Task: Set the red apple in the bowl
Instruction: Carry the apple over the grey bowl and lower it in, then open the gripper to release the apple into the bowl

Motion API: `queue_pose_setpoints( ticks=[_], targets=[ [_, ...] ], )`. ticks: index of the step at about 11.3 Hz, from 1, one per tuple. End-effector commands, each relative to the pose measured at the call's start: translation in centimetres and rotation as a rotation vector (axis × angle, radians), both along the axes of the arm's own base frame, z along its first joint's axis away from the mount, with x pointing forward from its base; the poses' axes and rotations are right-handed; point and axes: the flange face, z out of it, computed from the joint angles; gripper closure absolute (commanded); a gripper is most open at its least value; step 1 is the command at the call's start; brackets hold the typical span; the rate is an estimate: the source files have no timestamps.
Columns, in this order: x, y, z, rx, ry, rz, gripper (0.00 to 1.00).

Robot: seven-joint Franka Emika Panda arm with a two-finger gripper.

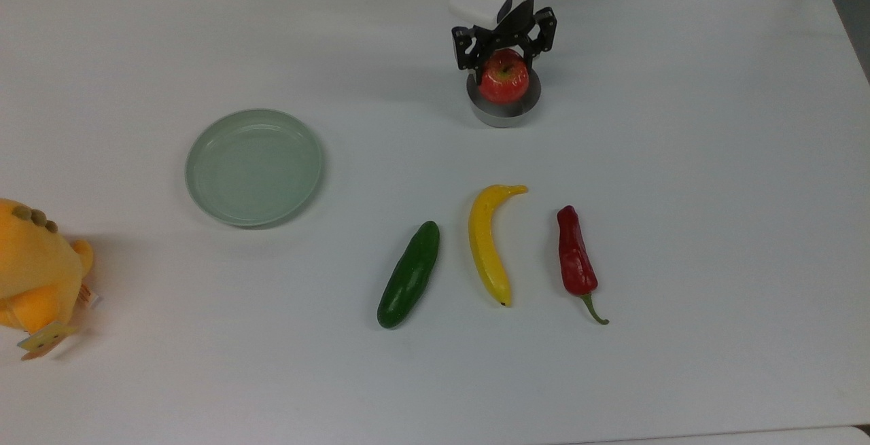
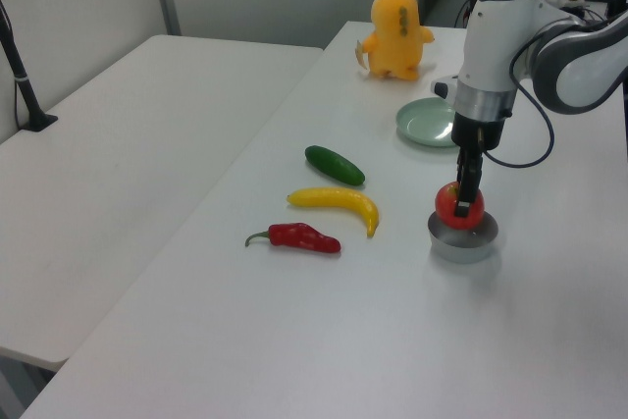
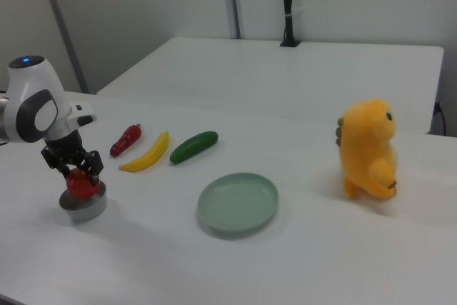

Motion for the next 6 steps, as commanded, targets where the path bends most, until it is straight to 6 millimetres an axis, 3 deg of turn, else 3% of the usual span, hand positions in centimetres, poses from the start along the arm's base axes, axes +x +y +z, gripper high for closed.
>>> queue_pose_setpoints(
  ticks=[1,3,6],
  targets=[
    [-0.09,1.42,-1.72,0.021,-0.016,-0.009,0.69],
    [0.03,1.38,-2.02,0.018,-0.011,-0.010,0.57],
    [0.10,1.24,-1.90,0.018,-0.005,-0.018,0.07]
  ],
)
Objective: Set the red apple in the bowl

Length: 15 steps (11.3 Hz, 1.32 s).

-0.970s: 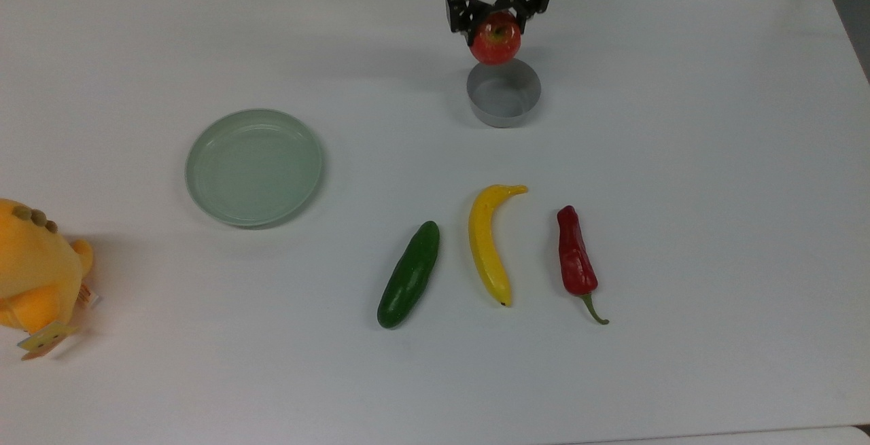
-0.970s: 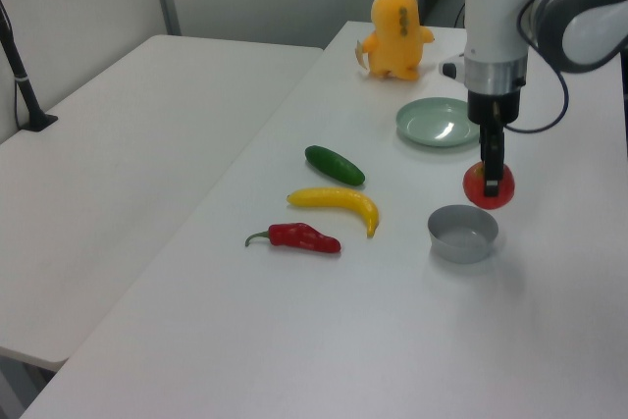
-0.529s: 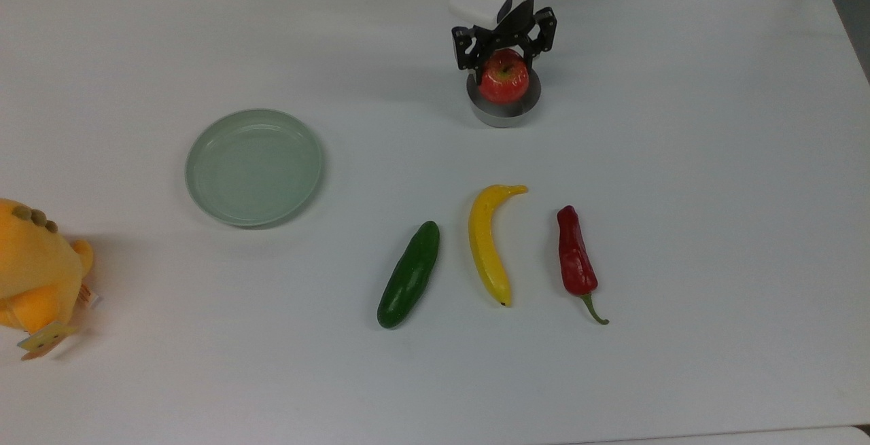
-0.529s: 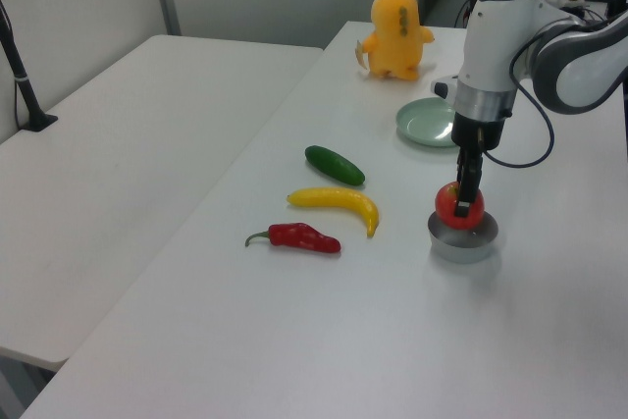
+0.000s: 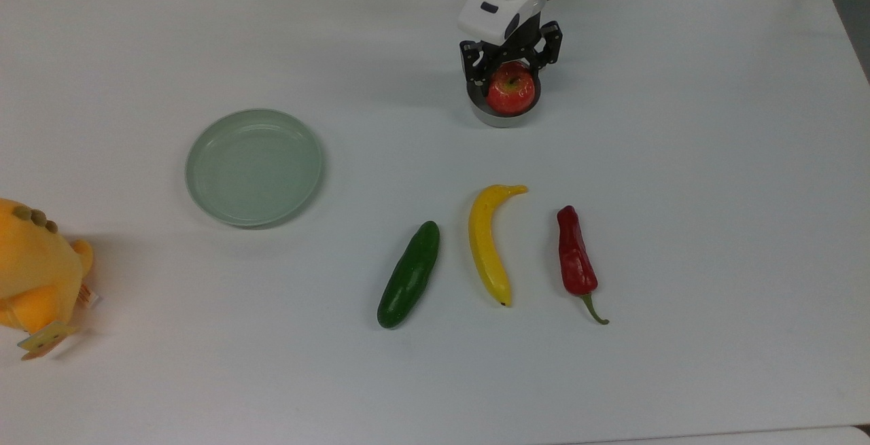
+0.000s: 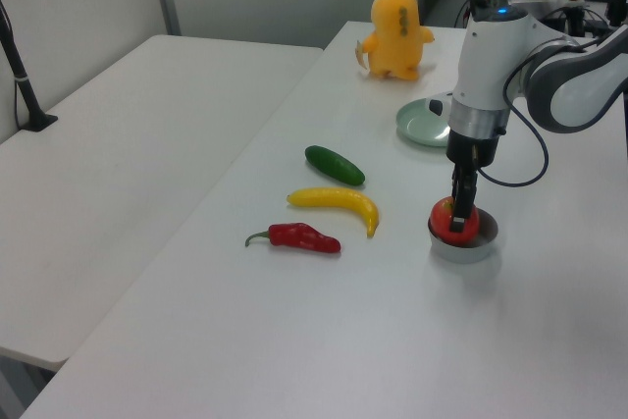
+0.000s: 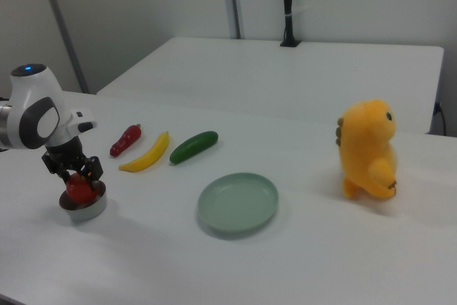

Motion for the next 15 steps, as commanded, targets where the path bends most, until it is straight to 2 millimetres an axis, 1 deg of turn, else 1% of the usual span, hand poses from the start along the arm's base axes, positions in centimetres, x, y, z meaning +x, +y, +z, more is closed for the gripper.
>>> queue_pose_setpoints(
  ticks=[1,4,5,6,8,10,11,13,15],
  targets=[
    [-0.1,0.1,0.3,0.013,-0.007,-0.021,0.00],
    [0.0,-0.1,1.1,0.014,-0.009,-0.026,0.00],
    [0.3,-0.1,2.1,0.010,0.003,-0.025,0.00],
    [0.6,0.0,3.6,0.000,0.029,-0.032,0.00],
    [1.7,-1.3,8.4,0.001,0.047,-0.113,0.00],
    [3.0,-3.4,13.7,-0.013,0.106,-0.221,0.00],
    [3.2,-4.4,16.4,-0.025,0.139,-0.249,0.00],
    [3.0,-6.3,20.9,-0.033,0.163,-0.285,0.00],
    [2.4,-8.8,24.8,-0.037,0.181,-0.365,0.00]
  ],
)
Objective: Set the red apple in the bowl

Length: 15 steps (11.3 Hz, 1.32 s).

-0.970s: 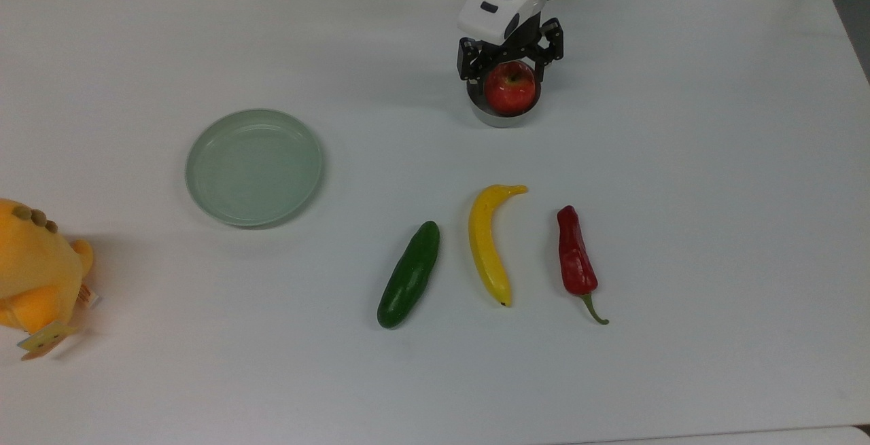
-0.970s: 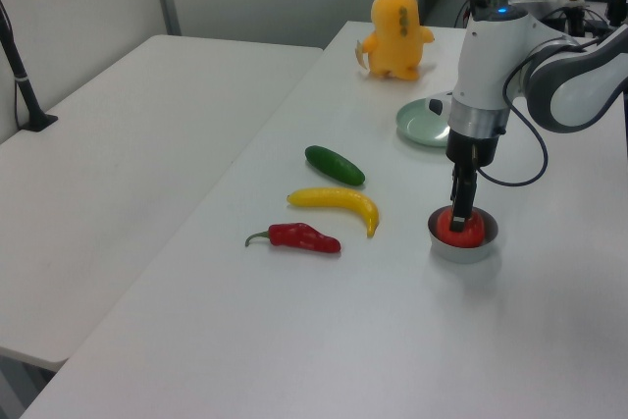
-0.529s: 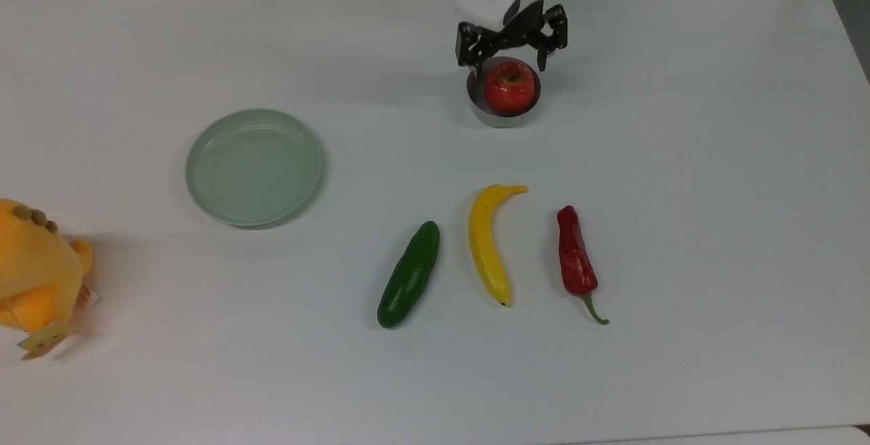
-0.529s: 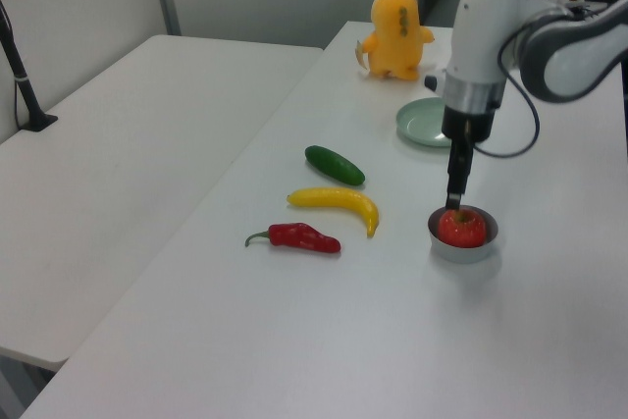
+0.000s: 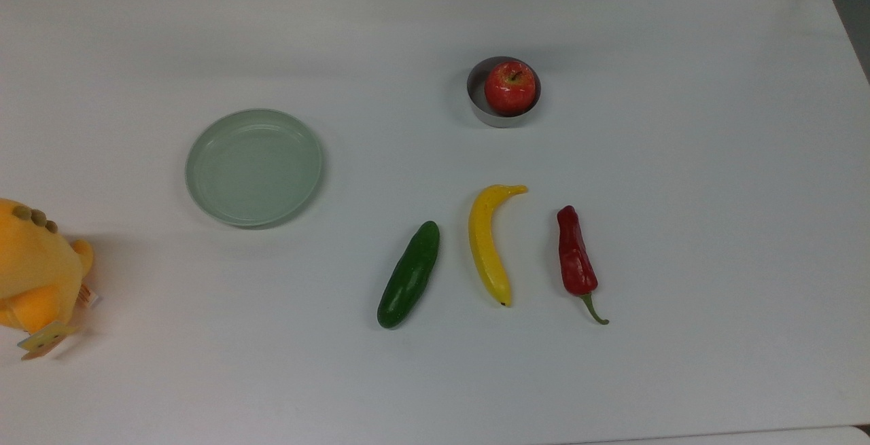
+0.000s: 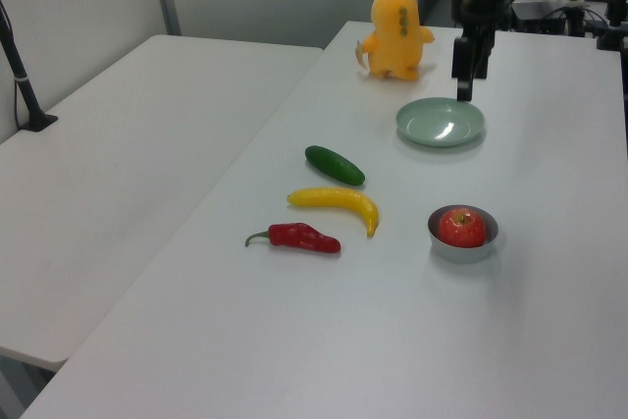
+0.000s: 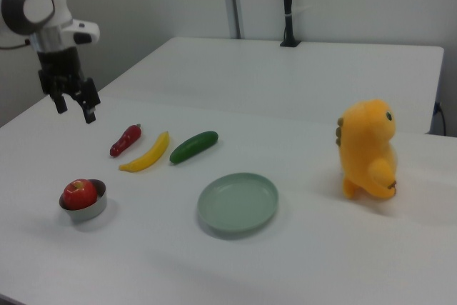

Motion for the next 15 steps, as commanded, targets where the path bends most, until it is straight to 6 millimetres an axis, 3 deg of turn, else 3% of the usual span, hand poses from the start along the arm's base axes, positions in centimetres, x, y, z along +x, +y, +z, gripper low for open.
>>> queue_pose_setpoints(
  ticks=[1,4,6,9,15],
  targets=[
    [-1.1,-2.8,5.0,-0.008,0.036,-0.097,0.00],
    [-2.3,-9.6,8.7,0.006,-0.011,-0.193,0.00],
    [-2.1,-12.1,9.1,0.023,-0.028,-0.169,0.00],
    [-1.0,-14.1,8.7,0.036,-0.084,-0.040,0.00],
    [1.8,-14.2,7.2,0.034,-0.190,0.133,0.00]
  ],
)
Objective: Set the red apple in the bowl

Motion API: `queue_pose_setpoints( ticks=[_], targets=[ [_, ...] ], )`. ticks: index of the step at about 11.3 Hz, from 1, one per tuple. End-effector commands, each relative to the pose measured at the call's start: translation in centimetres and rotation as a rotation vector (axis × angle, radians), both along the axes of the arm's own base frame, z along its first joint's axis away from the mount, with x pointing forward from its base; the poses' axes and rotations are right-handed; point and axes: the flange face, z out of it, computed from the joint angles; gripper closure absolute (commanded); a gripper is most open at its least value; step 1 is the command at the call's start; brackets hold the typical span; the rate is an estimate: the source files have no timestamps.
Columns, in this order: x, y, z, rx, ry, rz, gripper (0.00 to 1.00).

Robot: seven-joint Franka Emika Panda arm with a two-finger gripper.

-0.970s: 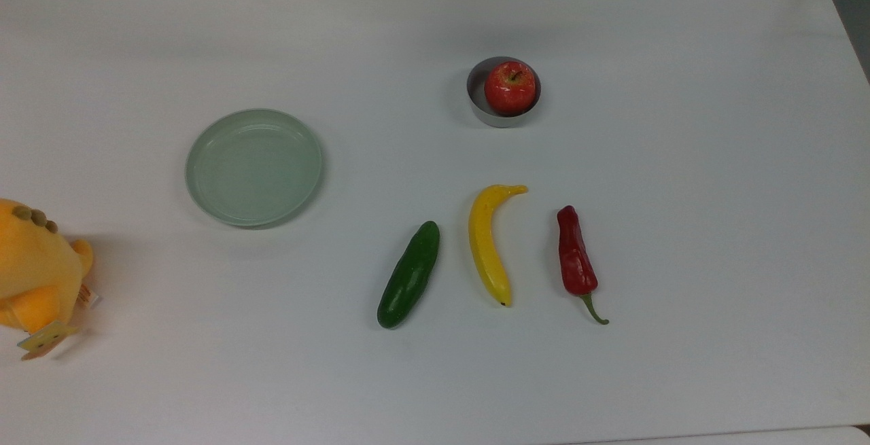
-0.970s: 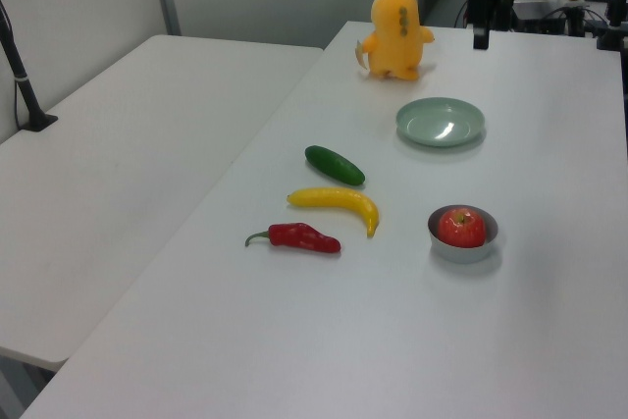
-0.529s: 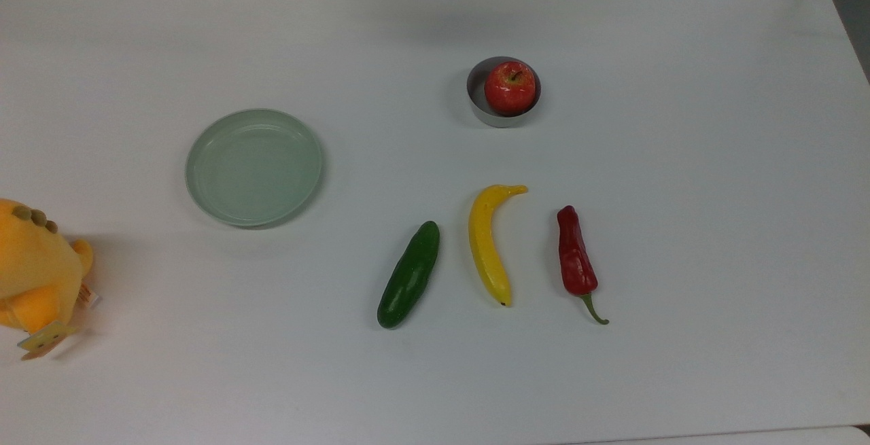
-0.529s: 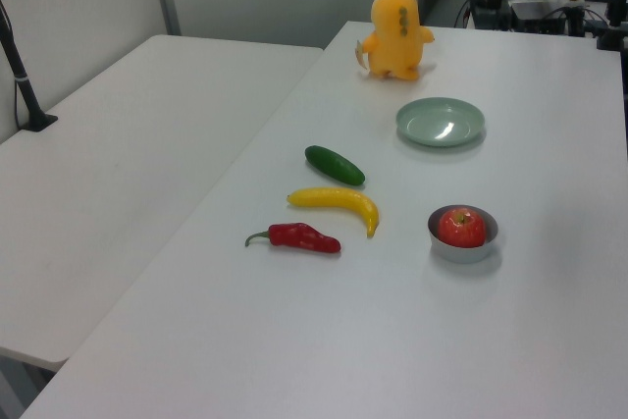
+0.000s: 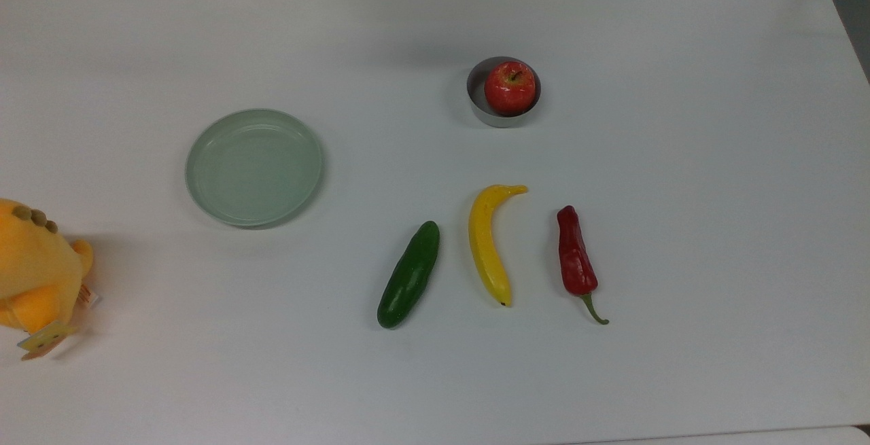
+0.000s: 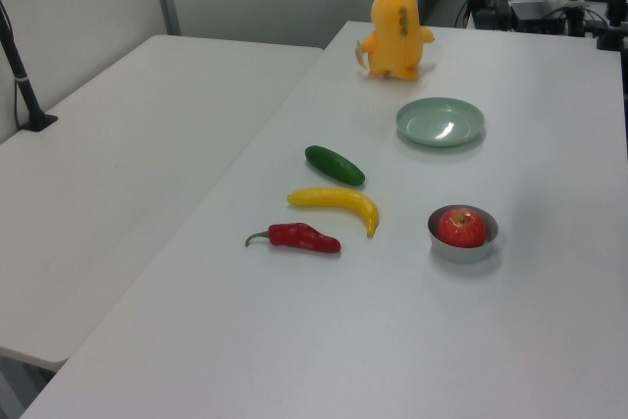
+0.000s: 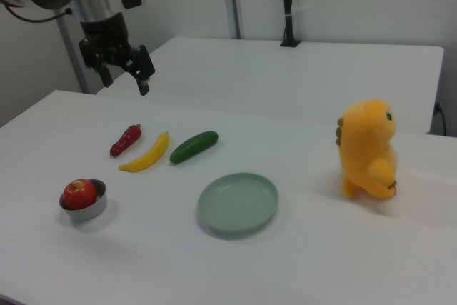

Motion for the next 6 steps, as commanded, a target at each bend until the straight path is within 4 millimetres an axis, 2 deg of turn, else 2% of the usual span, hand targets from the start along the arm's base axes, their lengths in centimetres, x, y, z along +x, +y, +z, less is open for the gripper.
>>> queue_pose_setpoints(
  ticks=[1,6],
  targets=[
    [0.23,0.26,-0.38,0.015,-0.021,0.067,0.00],
    [0.21,0.61,-0.66,0.014,-0.011,0.067,0.00]
  ],
)
